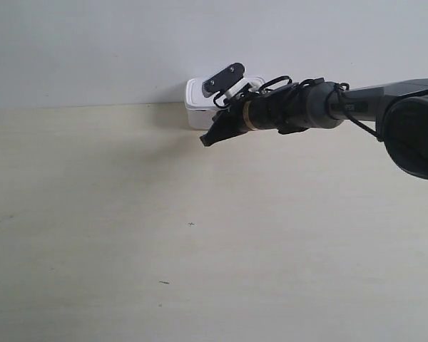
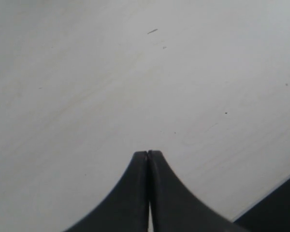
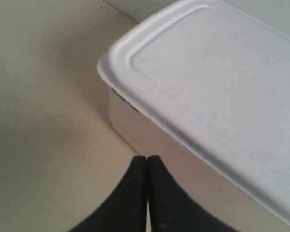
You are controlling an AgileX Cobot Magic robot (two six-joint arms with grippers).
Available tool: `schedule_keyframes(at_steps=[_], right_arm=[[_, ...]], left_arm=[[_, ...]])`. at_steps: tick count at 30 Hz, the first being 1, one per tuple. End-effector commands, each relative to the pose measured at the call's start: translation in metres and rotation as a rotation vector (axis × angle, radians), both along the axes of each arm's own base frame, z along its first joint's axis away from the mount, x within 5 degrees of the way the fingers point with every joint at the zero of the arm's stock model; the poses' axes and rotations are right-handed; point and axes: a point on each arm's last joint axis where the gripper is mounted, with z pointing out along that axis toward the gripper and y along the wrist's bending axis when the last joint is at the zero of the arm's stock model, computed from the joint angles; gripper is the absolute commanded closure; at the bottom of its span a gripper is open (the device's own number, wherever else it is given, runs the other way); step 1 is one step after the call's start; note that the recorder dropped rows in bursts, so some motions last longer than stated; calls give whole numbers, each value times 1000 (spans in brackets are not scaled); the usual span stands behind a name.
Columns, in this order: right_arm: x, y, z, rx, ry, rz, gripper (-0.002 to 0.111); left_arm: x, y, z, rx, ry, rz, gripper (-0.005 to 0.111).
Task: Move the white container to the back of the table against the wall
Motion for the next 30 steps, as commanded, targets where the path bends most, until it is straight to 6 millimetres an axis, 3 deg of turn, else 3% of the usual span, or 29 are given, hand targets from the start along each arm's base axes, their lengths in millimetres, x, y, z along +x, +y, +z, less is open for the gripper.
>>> schedule_keyframes(at_steps=[1,8,14,23,30], right_arm=[[-1,-1,14,55,14,-15,108],[-21,-8,30,43,44,-16,108],[-54,-21,50,27,86,-17,108],[-114,-44,102,197,154,-146,108],[-173,-66,129,286,171,-197,108]], left_arm=[[0,2,1,-4,-10,6,107],[1,1,1,-4,-15,0,107],[1,0,2,-12,-29,-17,107],[6,1,1,-37,-76,-39,107],[9,-2,2,-79,-122,-71,107]])
